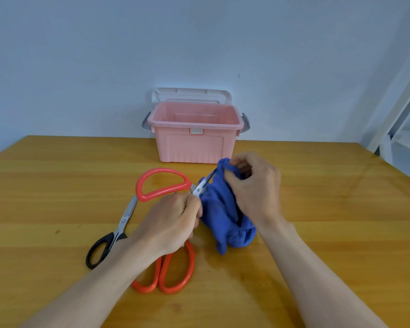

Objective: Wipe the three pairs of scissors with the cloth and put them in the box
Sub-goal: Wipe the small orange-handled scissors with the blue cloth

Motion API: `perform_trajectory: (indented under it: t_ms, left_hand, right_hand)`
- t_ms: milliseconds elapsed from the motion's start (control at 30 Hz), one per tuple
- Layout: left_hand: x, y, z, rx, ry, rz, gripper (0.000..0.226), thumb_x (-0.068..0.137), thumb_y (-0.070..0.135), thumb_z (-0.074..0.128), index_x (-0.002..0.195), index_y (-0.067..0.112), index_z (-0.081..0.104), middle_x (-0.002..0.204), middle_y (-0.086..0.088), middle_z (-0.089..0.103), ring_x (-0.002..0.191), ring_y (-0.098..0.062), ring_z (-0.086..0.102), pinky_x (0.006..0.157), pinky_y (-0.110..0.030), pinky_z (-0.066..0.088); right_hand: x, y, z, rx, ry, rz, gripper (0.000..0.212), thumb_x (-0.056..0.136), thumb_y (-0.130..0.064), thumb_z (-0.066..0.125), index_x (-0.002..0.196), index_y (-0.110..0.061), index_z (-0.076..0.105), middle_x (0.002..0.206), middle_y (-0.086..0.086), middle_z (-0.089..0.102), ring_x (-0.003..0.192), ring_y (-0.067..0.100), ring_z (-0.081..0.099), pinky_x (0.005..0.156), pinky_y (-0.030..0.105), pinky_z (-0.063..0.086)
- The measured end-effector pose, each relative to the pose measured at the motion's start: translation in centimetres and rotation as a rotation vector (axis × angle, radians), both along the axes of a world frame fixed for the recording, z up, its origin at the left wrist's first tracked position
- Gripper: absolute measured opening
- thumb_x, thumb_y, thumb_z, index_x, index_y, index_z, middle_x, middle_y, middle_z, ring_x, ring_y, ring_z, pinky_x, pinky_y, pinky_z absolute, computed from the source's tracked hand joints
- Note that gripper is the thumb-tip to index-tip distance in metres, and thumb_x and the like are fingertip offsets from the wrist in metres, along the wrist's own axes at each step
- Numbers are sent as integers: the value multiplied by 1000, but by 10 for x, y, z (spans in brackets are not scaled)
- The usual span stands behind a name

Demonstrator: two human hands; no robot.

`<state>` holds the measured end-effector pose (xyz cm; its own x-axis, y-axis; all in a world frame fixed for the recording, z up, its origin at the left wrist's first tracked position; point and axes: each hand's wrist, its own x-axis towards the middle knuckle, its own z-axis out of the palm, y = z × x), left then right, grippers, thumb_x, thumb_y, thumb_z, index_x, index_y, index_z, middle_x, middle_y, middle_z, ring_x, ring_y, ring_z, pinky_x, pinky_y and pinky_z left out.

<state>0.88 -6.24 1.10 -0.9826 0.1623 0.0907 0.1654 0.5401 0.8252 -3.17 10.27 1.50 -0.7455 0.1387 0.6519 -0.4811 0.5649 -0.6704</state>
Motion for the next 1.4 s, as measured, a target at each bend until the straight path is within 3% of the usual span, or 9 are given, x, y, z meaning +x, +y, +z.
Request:
perform_trajectory:
  t_ms: [100,200,367,567,667,800,900,1133,1400]
  left_hand:
    - [-3,4,2,134,-34,-36,38,98,16,30,72,7,56,62,-18,59,50,-29,53,45,-38,44]
    - [-7,4,4,293,-118,-1,38,98,15,28,71,8,54,60,-11,56,53,-30,52,47,-36,44]
    - [-9,0,8,437,-174,73,36,99,16,25,76,7,51,62,-11,53,54,-27,50,46,-33,43]
    - [-4,1,6,221,-99,52,47,102,21,24,68,5,52,53,-9,59,46,-28,54,47,-32,43]
    - [-1,3,7,116,-1,47,48,103,23,27,67,6,52,54,-10,61,44,-24,55,43,-26,43]
    - [-2,0,7,81,72,53,45,102,25,27,70,8,54,53,-7,59,43,-24,54,44,-32,43]
    - [-2,1,8,58,87,45,44,102,27,27,73,9,55,54,-7,59,43,-24,54,45,-33,43]
    - [-3,-2,12,10,96,69,43,104,27,29,75,9,56,56,-5,59,42,-15,54,48,-38,48]
    - [-3,-4,8,-10,81,42,44,104,29,28,73,13,56,51,2,58,40,-8,53,48,-29,44]
  right_hand:
    - [-6,15,6,-172,-12,-93,26,80,-6,73,78,-29,61,71,-18,63,68,0,60,63,8,44]
    - [-2,18,10,-289,27,-108,26,84,-12,73,79,-33,59,71,-17,64,67,1,60,64,10,45]
    - [12,3,6,-102,81,8,38,84,-10,74,85,-42,54,77,-24,63,74,-1,60,67,9,44]
    - [15,-18,-6,42,71,151,15,83,-11,76,92,-18,67,81,-22,62,77,-3,60,66,7,43]
    - [16,-20,-4,33,56,164,16,82,-9,77,89,-20,67,78,-25,60,76,-4,59,65,6,44]
    - [11,-11,5,-8,0,111,19,82,-8,76,86,-23,65,75,-21,62,73,-2,60,64,7,44]
    - [9,-4,11,-69,-27,80,21,82,-5,74,85,-24,65,74,-19,63,71,-3,60,63,7,44]
    - [13,-15,11,-1,-63,126,18,81,-6,76,85,-21,68,73,-17,63,72,-1,61,63,8,46]
    - [15,-14,13,4,-109,106,19,80,-7,76,83,-23,67,71,-17,64,72,0,61,63,9,46]
